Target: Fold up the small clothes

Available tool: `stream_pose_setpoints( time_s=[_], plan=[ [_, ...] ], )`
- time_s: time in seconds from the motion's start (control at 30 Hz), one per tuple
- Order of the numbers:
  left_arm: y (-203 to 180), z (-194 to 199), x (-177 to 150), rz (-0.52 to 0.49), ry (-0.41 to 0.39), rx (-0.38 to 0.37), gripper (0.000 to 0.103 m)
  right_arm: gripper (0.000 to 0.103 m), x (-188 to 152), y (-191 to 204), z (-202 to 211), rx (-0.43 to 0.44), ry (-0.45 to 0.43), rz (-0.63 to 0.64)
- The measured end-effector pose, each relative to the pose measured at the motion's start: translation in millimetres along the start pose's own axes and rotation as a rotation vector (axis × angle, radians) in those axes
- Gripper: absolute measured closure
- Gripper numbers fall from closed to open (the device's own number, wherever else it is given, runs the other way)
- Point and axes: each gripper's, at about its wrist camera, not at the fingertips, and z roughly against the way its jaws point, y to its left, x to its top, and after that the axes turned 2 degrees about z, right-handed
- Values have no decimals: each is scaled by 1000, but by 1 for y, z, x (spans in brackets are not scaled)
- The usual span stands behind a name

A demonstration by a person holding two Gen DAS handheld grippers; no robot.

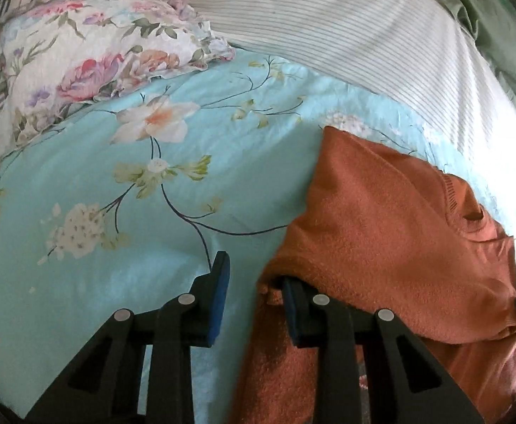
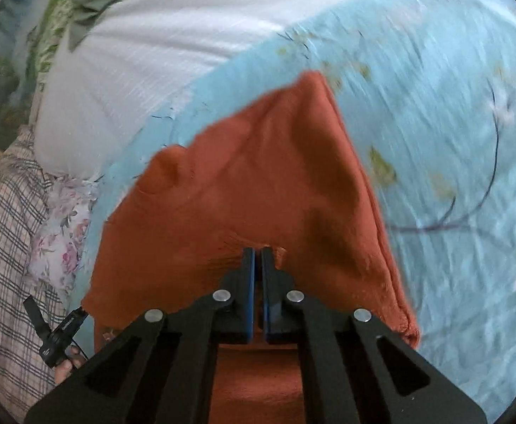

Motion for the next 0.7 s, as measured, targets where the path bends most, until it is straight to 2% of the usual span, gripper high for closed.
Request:
stream_pose_setpoints(
  time_s=[0.13, 0.3, 0.4, 0.43, 0.47, 0.57, 0.6, 0.7],
  plan=[
    [3, -7, -3, 9, 21, -6, 74, 99, 2, 7, 2, -15, 0, 35],
    [3, -7, -6, 10, 11, -7, 72, 100, 2, 19, 3, -16, -2, 73],
    [5, -6, -6, 19, 8, -22, 71, 101, 4, 43, 35, 36, -128, 162],
    [6, -7, -6, 23, 10, -26, 70, 101, 2, 50, 45, -6, -154, 187],
    [6, -7, -6, 27, 11, -27, 69, 101, 1, 48, 46, -48, -141, 182],
    [8, -7, -6, 33, 12, -31, 69, 100, -3, 27, 15, -141, 90, 115],
    [8, -8, -6, 36, 13, -35, 69, 99, -6, 17, 15, -168, 77, 78],
    [11, -8, -6, 49, 16, -50, 68, 100, -2, 13, 18, -138, 37, 74]
  ],
)
